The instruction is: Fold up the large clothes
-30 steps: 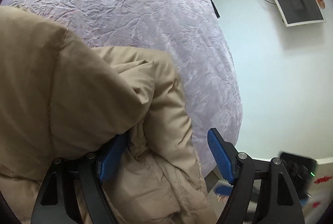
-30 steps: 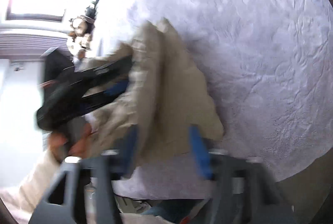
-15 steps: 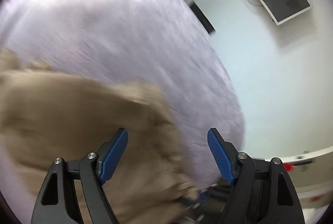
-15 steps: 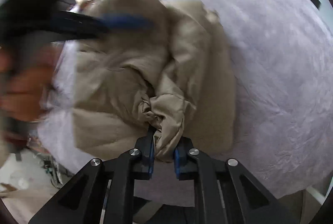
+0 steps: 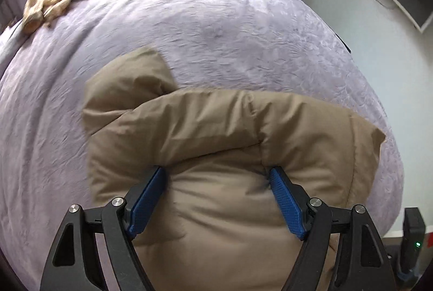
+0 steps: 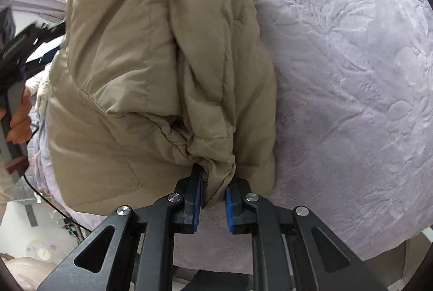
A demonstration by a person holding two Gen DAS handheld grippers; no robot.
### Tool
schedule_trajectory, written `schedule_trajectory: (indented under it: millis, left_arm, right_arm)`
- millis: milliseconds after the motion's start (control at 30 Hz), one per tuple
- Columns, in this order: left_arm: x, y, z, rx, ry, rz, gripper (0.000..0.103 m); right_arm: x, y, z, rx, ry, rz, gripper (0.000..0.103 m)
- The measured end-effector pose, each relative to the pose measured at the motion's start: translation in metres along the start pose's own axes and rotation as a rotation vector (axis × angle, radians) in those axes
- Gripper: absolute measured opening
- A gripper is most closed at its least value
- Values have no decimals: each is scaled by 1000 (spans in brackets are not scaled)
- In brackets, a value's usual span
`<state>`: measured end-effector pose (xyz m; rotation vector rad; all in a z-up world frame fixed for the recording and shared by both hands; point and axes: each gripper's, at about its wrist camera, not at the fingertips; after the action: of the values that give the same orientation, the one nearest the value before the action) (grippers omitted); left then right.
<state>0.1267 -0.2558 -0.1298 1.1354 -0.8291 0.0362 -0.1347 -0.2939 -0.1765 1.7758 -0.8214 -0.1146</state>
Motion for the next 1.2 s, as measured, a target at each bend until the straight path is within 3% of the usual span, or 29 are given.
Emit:
schedule_trajectory:
  millis: [233,300,533,667,733,867,1000,1200]
  left_arm:
    - [3,-14,13,9,-6,-8,79]
    - [2,-16,13,13,-4,-8,79]
    - [0,-16,17,43,-16,-11,79]
    - [0,-15,16,50,-13,-12,79]
    - [0,-13,15,58,-9,-14,79]
    - [3,-3,13,71,3,-28,79]
    - [4,20,9,67,16,-37,79]
    - [-15,63,-24,79,139,-46,79]
  right_arm:
    - [11,14,20,49,-70,-19,19]
    - [16,29,26,58,-88,4,24]
    - [43,77,36,70,-172,166,25]
    - [69,79,4,152,-120,210,25]
    - [71,68,-15,169,-67,196,25]
    - [69,36,-30,72,49,108,24]
    - [67,9,-23,60,4,52,24]
    - [68,4,-17,67,-9,34,27]
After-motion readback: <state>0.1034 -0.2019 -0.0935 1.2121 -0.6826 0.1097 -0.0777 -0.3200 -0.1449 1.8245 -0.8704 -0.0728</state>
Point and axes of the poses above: each gripper's, at about its wrist camera, not at the fingertips, and y roughly against the way its jaws point, z to its right, x to its top, and after that the axes turned 15 degrees about z, right-handed
